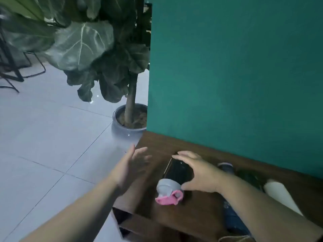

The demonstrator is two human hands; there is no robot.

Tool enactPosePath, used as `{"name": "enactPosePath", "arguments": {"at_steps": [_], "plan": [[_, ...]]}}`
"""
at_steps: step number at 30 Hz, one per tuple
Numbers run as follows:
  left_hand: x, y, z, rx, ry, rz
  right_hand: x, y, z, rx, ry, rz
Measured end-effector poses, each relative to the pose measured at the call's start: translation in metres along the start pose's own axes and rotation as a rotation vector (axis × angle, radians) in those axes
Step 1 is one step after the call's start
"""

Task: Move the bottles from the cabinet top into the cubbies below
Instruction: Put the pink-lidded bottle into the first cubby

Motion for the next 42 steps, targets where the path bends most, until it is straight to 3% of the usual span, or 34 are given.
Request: {"name": "enactPosePath", "arguments": {"at_steps": [3, 7, 13, 18, 23, 30, 36, 42], "plan": [[0.008, -0.017, -0.044, 0.143, -0.037, 0.008, 0.003, 0.037, -0.004, 0.187, -0.039, -0.024], [0.038, -0.038, -0.086, 0.217, 0.024, -0.008, 0.005, 0.077, -0.016, 0.249, -0.024, 0.05], [0.09, -0.08, -0.135, 0.302, 0.023, 0.046, 0.011, 0.102, -0.035, 0.577, 0.027, 0.18], [0.112, -0.111, -0.178, 0.35, -0.018, 0.081, 0.028, 0.112, -0.066, 0.617, 0.011, 0.268], [0.128, -0.131, -0.209, 0.394, -0.029, 0.156, 0.07, 0.122, -0.128, 0.257, -0.079, 0.432], [0.146, -0.133, -0.219, 0.404, 0.006, 0.165, 0.118, 0.146, -0.173, -0.422, -0.036, 0.477], [0.136, -0.133, -0.246, 0.324, -0.076, 0.164, 0.107, 0.2, -0.166, -0.619, 0.179, 0.426], [0.093, -0.142, -0.282, 0.267, -0.214, 0.234, 0.072, 0.261, -0.139, -0.645, 0.414, 0.416]]}}
Point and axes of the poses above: each hand's wrist, its own x-axis away from the middle knuckle, its own y-axis out of the palm, z = x × y, the point moved 1 cm from there along -x, towards the middle knuckle, and after that the axes turned 10 degrees about x, right-handed, at the moved point
